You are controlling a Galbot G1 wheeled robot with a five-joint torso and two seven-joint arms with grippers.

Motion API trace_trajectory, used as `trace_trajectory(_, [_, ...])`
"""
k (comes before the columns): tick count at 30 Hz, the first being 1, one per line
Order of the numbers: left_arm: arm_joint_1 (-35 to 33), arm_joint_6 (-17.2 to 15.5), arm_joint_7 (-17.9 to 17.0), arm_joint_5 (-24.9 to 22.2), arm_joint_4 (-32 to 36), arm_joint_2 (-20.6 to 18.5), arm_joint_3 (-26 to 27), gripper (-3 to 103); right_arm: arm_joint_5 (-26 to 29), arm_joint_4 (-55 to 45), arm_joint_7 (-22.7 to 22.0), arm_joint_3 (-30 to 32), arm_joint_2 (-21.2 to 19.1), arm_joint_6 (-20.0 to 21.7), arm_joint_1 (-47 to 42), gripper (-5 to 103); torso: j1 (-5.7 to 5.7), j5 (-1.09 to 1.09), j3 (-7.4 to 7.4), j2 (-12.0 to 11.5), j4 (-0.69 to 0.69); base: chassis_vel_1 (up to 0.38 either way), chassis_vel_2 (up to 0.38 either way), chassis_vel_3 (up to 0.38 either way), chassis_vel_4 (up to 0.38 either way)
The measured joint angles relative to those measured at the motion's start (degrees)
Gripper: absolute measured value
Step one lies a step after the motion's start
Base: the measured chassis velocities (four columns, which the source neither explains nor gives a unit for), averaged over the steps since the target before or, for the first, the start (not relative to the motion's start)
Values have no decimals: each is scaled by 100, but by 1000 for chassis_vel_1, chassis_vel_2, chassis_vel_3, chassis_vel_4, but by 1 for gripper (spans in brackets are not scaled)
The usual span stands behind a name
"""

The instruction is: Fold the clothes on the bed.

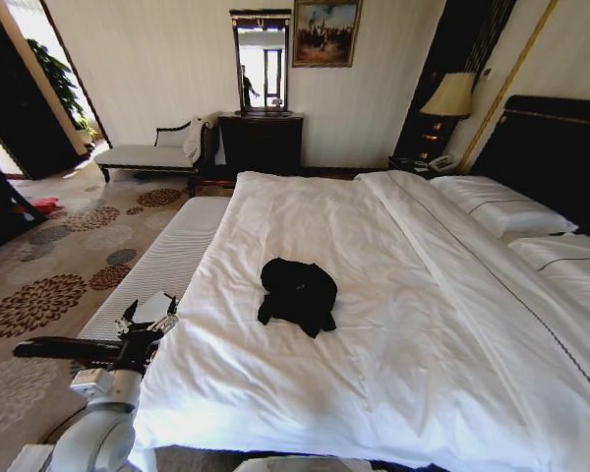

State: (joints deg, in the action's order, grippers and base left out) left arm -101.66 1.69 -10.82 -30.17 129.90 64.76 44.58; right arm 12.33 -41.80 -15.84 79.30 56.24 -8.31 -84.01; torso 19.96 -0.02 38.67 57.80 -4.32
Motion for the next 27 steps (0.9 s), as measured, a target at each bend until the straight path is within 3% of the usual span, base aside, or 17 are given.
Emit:
trace_trajectory(10, [-10, 9, 7, 24, -6, 33, -22, 99, 66, 228, 3, -157, 10, 56, 159, 1, 0, 0, 0, 0, 0, 0, 0, 0, 0])
trace_trajectory(11, [-13, 9, 7, 25, -4, 36, -22, 97, 80, 260, -2, -157, 8, 82, 169, 5, 0, 1, 1, 0, -4, 0, 0, 0, 0])
trace_trajectory(12, [-18, 9, 7, 26, -3, 36, -22, 99, 92, 299, -16, -156, 9, 110, 180, 11, 0, 6, 1, 0, -20, 0, 0, 0, 0])
trace_trajectory(14, [-20, 9, 7, 26, 3, 36, -21, 99, 96, 310, -30, -157, 9, 123, 188, 16, -1, 9, 0, 0, -23, -4, -20, -27, -7])
trace_trajectory(15, [-21, 9, 8, 26, 5, 37, -21, 99, 96, 311, -44, -158, 6, 126, 191, 16, -1, 7, 0, 0, -23, -42, -40, -53, -58])
trace_trajectory(18, [-24, 9, 13, 31, 8, 53, -19, 99, 35, 301, -75, -154, -1, 108, 176, 32, -2, 4, 0, 0, -12, -26, -36, -27, -24])
trace_trajectory(20, [-26, 10, 12, 32, 9, 56, -19, 99, 35, 293, -78, -150, -2, 102, 173, 32, -2, 5, 0, 0, -6, 0, 0, 0, 0])
trace_trajectory(21, [-28, 11, 13, 36, 9, 62, -19, 99, 35, 235, -81, -119, -8, 62, 146, 43, -2, 4, 0, 0, 2, 0, 0, 0, 0])
trace_trajectory(24, [-29, 14, 14, 46, 9, 62, -21, 99, 92, 112, -77, -69, -9, 30, 101, 49, -1, 2, 1, 0, 1, 0, 0, 0, 0])
trace_trajectory(27, [-16, 14, 15, 57, 17, 61, -36, 99, 433, -407, 13, 17, 20, -38, -65, 65, -1, 3, 1, 0, -2, 0, 0, 0, 0])
